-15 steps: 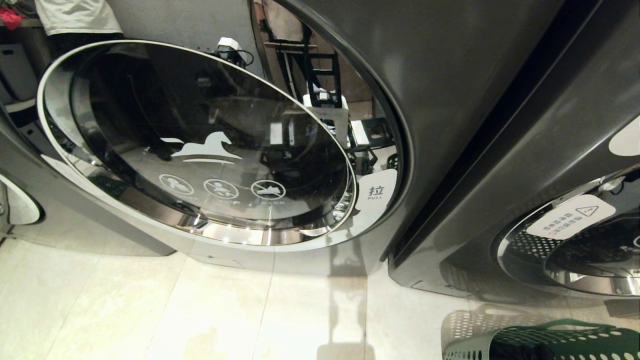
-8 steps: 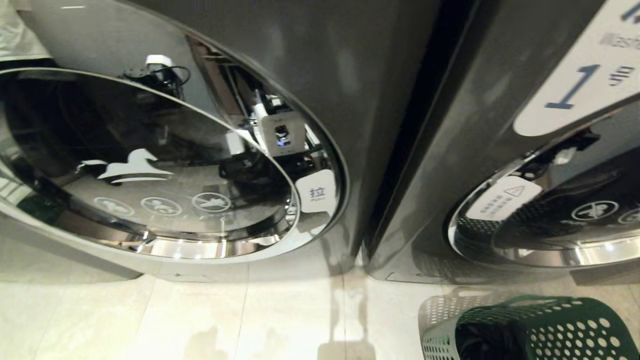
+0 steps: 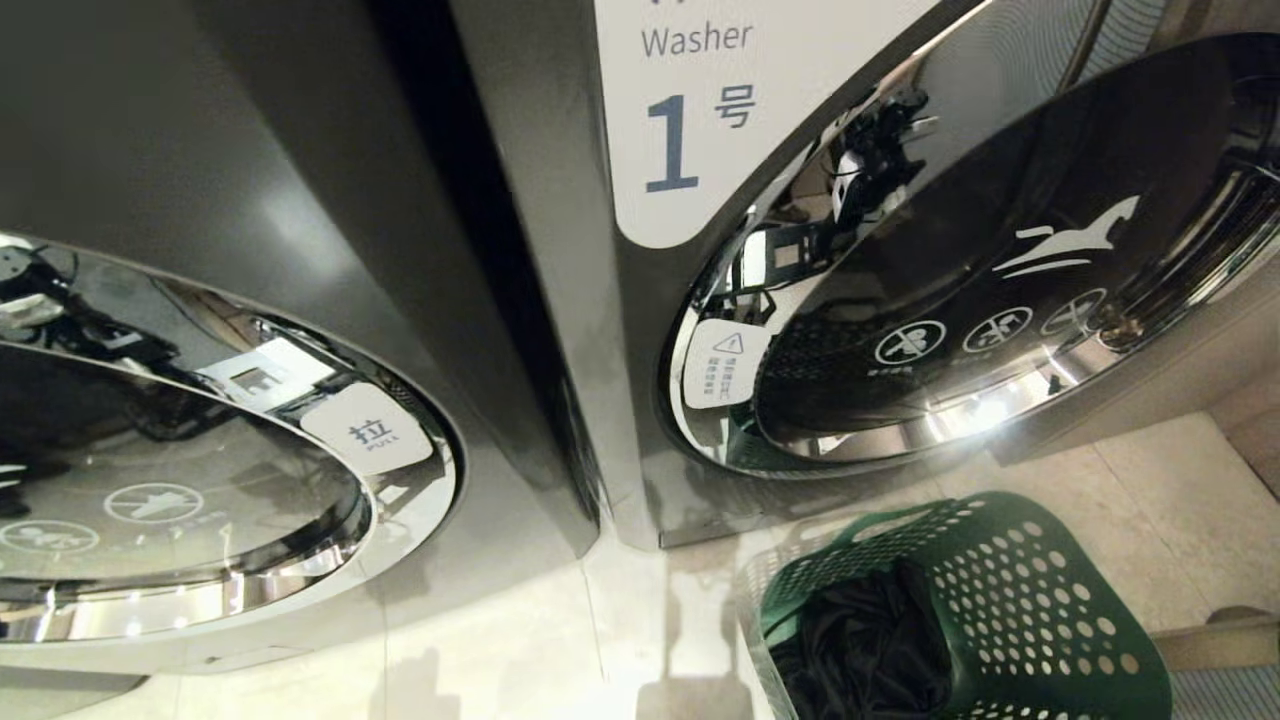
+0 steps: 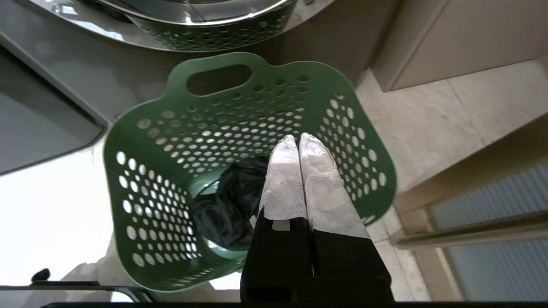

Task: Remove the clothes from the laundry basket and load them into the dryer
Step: Take the clothes out of the basket

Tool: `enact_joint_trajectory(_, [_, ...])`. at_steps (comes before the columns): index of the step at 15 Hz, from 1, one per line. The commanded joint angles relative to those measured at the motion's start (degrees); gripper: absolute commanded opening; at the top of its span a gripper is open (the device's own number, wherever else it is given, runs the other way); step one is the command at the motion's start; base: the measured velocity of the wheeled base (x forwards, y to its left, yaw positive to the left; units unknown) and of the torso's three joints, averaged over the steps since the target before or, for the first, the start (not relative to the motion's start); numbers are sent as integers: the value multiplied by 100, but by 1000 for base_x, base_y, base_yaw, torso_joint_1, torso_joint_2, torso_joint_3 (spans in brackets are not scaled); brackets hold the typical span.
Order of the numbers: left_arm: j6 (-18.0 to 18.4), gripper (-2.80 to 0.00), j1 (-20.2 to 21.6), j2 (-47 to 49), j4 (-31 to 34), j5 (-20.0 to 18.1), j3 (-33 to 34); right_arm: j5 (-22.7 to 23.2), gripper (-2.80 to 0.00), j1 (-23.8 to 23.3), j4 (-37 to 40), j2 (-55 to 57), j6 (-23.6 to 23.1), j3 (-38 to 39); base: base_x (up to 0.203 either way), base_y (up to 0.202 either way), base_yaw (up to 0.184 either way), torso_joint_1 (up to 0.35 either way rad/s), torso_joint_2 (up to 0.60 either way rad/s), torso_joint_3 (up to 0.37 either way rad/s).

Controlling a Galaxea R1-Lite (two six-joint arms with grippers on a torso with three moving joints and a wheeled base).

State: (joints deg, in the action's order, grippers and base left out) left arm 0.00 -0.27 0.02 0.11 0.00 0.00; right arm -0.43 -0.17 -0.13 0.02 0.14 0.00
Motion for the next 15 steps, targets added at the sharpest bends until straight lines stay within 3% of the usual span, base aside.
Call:
enact_joint_trajectory(1, [0, -280, 0, -2, 6, 0, 0, 8, -280, 0, -4, -11, -40, 0, 0, 0, 0, 0, 0, 0])
enact_joint_trajectory(3, [2, -280, 0, -2, 7, 3, 0, -38, -280, -6, 175, 27, -91, -102, 0, 0, 0, 0, 0, 0])
enact_joint_trajectory(6, [9, -280, 0, -2, 7, 7, 0, -547, -280, -8, 1053, 681, -13, -1261, 0, 0, 0, 0, 0, 0])
enact_joint_trajectory(8, [9, -280, 0, -2, -2, 9, 0, -913, -280, -11, 1738, 2010, 639, -1995, 0, 0, 0, 0, 0, 0])
enact_joint_trajectory(11, [9, -280, 0, -2, -1, 0, 0, -1180, -280, -15, 2472, 3956, 1985, -2392, 0, 0, 0, 0, 0, 0])
enact_joint_trajectory(15, [9, -280, 0, -2, 6, 0, 0, -1273, -280, -25, 2126, 6300, 3077, -2302, 0, 0, 0, 0, 0, 0])
